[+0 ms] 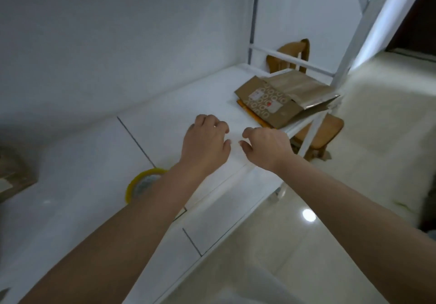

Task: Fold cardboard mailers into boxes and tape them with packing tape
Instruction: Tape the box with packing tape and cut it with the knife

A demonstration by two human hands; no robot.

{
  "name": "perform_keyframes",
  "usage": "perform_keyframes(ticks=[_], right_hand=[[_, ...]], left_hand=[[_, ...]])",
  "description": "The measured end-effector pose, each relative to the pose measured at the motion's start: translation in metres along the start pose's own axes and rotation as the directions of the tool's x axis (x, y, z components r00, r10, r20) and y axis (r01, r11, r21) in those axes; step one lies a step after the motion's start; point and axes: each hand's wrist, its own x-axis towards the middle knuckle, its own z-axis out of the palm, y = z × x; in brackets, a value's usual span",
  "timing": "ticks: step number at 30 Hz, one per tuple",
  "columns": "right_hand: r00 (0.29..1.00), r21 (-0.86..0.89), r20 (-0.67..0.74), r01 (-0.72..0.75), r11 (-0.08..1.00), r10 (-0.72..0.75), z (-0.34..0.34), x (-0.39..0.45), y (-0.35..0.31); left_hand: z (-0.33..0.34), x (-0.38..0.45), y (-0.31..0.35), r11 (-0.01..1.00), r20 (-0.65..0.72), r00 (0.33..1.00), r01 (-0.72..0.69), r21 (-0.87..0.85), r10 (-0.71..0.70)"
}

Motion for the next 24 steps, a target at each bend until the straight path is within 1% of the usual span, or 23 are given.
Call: perform_keyframes(ticks=[2, 5, 7, 9, 11, 13, 16, 18, 22, 24], right_hand=[[0.999, -0.03, 0.032, -0.04, 0.999, 0.041, -0.003, -0.001, 0.049], [0.989, -0.055, 0.092, -0.107, 0.993, 0.112, -0.003, 0.003, 0.112], [0.981, -0.051, 0.117, -0.149, 0.988, 0.154, 0.0, 0.006, 0.141], [0.977, -0.044, 0.116, -0.174, 0.984, 0.178, 0.007, 0.01, 0.161], [0.975, -0.03, 0.107, -0.193, 0.981, 0.195, 0.014, 0.013, 0.177], [0.972, -0.012, 0.102, -0.213, 0.977, 0.213, 0.022, 0.018, 0.19], [0.972, -0.006, 0.084, -0.218, 0.976, 0.218, 0.031, 0.031, 0.202], [0.974, -0.04, 0.06, -0.216, 0.976, 0.218, 0.036, 0.044, 0.208], [0.981, -0.111, 0.034, -0.186, 0.976, 0.191, 0.047, 0.072, 0.212], [0.982, -0.112, 0.068, -0.169, 0.979, 0.178, 0.054, 0.083, 0.213]], left_hand=[[0.023, 0.031, 0.033, 1.0, 0.016, 1.0, -0.017, -0.024, 0.017], [0.057, 0.066, 0.073, 0.994, 0.054, 0.998, 0.03, -0.107, -0.024], [0.078, 0.081, 0.09, 0.99, 0.115, 0.992, 0.059, -0.128, -0.044], [0.097, 0.096, 0.1, 0.991, 0.176, 0.983, 0.075, -0.107, -0.056], [0.112, 0.11, 0.101, 0.995, 0.227, 0.972, 0.083, -0.059, -0.067], [0.123, 0.124, 0.098, 0.993, 0.263, 0.96, 0.108, -0.048, -0.091], [0.137, 0.141, 0.087, 0.968, 0.311, 0.933, 0.225, -0.109, -0.182], [0.144, 0.15, 0.082, 0.941, 0.348, 0.907, 0.303, -0.15, -0.236], [0.157, 0.163, 0.072, 0.921, 0.381, 0.885, 0.352, -0.168, -0.268], [0.16, 0.168, 0.066, 0.905, 0.39, 0.874, 0.382, -0.186, -0.289]])
